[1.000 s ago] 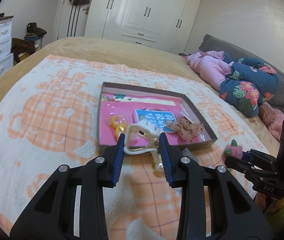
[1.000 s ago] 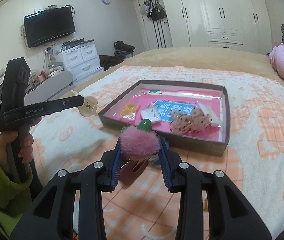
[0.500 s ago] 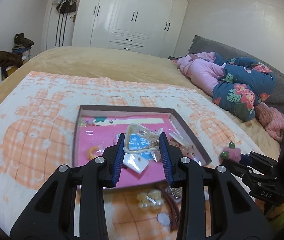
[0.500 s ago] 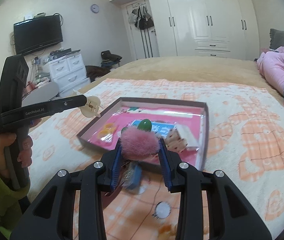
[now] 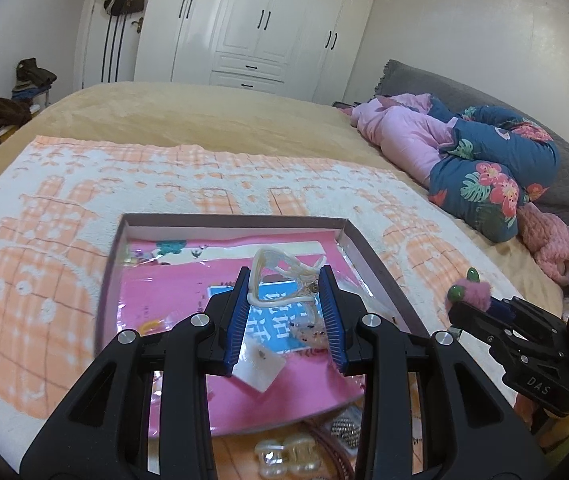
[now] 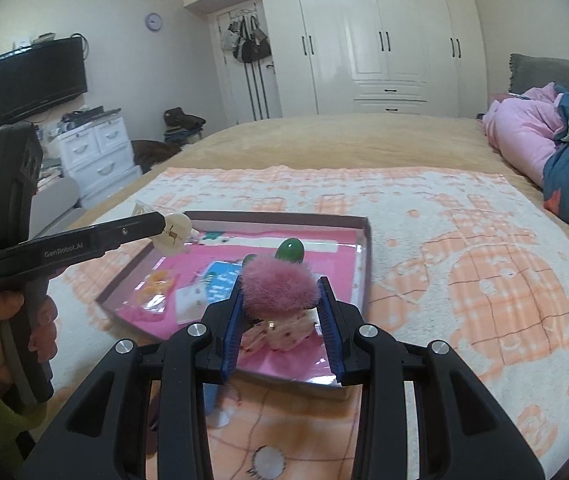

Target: Organize jewelry

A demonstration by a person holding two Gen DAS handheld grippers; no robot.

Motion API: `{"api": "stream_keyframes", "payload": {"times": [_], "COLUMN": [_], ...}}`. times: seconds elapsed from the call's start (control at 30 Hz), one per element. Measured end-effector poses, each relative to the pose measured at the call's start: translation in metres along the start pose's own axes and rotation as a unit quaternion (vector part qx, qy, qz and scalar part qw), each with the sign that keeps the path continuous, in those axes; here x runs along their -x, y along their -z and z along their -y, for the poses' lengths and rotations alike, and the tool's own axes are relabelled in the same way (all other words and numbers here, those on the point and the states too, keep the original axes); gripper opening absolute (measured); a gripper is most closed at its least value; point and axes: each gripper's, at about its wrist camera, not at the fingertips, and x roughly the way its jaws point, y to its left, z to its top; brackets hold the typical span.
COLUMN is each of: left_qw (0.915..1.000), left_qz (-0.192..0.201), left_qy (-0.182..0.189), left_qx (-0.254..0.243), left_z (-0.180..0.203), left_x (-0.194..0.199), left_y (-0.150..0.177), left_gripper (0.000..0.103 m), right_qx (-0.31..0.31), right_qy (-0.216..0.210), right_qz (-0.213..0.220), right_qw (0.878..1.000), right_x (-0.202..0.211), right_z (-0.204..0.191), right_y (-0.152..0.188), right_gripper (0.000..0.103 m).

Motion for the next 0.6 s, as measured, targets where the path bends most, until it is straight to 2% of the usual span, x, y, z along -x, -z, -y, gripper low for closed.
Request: {"api": "stream_keyframes", "payload": {"times": [0.33, 0.6], "left_qw": [0.9996, 0.9987], "left_qz": [-0.025, -0.048], "left_qy": [0.009, 0.015], "left_qx": [-0.008, 0.005], "left_z": [0.007, 0.001], "left_x": [-0.04, -0.061], "left_y": [0.002, 0.008], "left_gripper": [0.026, 0.026], "right_qx": [-0.011, -0.013], "right_qy": [0.03, 0.034], "right_qz": [-0.024, -0.06], "right_qw": [0.999, 0.998], "right_x": [-0.023, -0.042], "right_z": [0.013, 0.015], "right_y": [0.006, 0.018], "right_gripper": [0.033, 0.033]}}
